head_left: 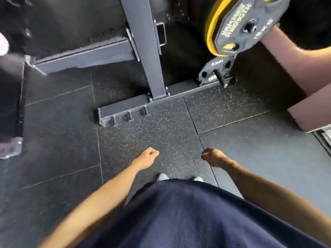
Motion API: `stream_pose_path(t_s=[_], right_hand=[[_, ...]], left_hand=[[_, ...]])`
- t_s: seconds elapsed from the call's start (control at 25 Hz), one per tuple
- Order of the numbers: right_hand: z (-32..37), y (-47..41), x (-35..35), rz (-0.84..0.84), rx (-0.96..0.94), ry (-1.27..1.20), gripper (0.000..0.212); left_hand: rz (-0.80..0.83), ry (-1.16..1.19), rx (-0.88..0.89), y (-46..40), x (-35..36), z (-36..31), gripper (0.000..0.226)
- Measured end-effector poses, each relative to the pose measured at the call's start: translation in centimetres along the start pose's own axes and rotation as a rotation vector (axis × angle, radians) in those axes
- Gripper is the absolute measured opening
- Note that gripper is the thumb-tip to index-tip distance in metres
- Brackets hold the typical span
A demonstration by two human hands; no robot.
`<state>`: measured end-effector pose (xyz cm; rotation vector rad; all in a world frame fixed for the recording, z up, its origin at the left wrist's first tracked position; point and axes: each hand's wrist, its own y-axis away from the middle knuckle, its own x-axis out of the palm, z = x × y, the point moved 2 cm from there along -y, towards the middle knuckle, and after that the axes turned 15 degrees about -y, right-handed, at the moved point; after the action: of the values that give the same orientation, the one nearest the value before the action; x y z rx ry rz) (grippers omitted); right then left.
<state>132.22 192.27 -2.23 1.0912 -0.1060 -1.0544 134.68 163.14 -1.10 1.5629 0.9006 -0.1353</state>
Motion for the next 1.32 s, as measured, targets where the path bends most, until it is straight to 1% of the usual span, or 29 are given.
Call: stream_pose_path(t_s=[0.08, 0.2, 0.28, 0.4, 0.6, 0.76, 0.88, 0.96, 1.08, 1.16, 1.32], right_hand=[[3.1, -1.2, -1.4, -0.001, -0.072, 0.029, 0.041], [9.8, -2.5, -3.8, -0.025, -0.242, 0.046, 0.046], [14.6, -2.8, -5.4, -0.05, -0.359, 0.108, 0.047], [21.4, -2.5, -8.2, -0.104, -0.5, 0.136, 0.048], [32.2, 1.5, -13.7, -0.276, -0.729, 0.188, 0.048], [39.9, 6.3, -17.7, -0.352, -0.886, 0.195, 0.05], [45.5, 10.7, -19.9, -0.407, -1.035, 0.195, 0.048], [48.5, 13.6, -20.7, -0.432, -1.1, 0.203, 0.049], [52.0, 17.1, -21.7, -0.475, -1.158, 0.226, 0.048], [54.1, 19.2, -22.1, -0.503, -1.2, 0.233, 0.048], [57.7, 22.2, -22.3, -0.555, -1.191, 0.179, 0.05]], left_hand=[[-0.072, 0.081, 0.006, 0.3, -2.5, -0.4, 0.039], [-0.243, 0.169, 0.029, 1.1, -7.9, -1.3, 0.037], [-0.336, 0.19, 0.058, 1.6, -11.7, -1.7, 0.039], [-0.472, 0.211, 0.085, 2.9, -18.2, -2.7, 0.04], [-0.739, 0.208, 0.18, 7.6, -29.7, -5.4, 0.042], [-0.938, 0.18, 0.235, 13.0, -36.9, -7.6, 0.039], [-1.064, 0.204, 0.245, 17.3, -41.9, -7.7, 0.035], [-1.139, 0.22, 0.265, 20.0, -45.2, -7.5, 0.034], [-1.233, 0.228, 0.297, 23.7, -49.0, -7.9, 0.04], [-1.293, 0.169, 0.336, 25.9, -50.9, -8.1, 0.035], [-1.346, 0.206, 0.332, 27.9, -54.0, -6.4, 0.041]])
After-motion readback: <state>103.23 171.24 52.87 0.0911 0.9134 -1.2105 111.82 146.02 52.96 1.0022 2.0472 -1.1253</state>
